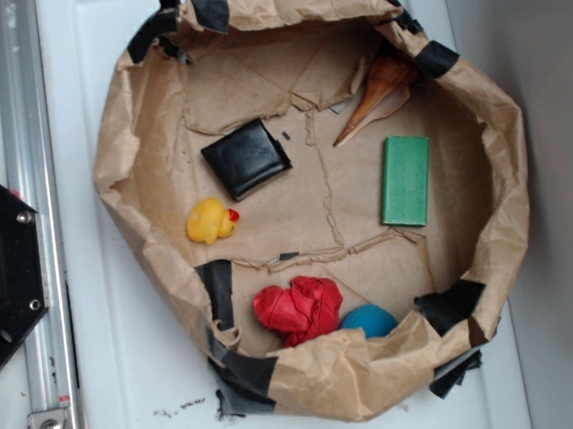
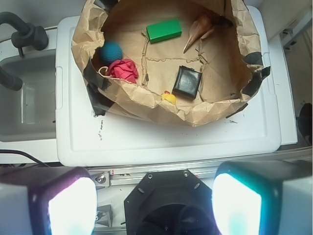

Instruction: Grab the black box.

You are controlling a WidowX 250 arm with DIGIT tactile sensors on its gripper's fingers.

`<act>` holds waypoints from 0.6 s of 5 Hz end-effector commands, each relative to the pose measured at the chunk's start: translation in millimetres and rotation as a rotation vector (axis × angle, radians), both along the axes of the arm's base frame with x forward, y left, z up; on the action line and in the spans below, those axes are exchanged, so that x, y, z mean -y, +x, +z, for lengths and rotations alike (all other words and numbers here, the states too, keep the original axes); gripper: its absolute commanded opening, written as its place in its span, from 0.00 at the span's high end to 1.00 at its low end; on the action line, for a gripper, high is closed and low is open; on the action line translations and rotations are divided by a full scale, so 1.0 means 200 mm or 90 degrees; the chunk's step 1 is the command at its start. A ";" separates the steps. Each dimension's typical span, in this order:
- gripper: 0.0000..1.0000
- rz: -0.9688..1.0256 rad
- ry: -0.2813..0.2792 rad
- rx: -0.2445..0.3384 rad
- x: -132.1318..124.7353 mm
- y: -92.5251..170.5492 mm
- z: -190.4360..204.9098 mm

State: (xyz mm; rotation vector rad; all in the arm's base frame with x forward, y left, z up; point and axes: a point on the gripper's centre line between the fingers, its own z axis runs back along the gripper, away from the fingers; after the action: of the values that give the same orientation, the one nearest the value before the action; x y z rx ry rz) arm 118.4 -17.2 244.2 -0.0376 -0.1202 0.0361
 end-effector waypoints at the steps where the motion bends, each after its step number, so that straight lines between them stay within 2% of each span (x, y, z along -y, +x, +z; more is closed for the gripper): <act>1: 0.00 0.000 0.000 0.000 0.00 0.00 0.00; 2: 0.00 0.090 0.028 0.011 -0.16 0.24 -0.18; 3: 0.00 0.209 0.051 0.024 -0.32 0.40 -0.35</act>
State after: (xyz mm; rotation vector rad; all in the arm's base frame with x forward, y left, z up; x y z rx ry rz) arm 201.4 36.2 164.2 0.0551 -0.1347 0.3286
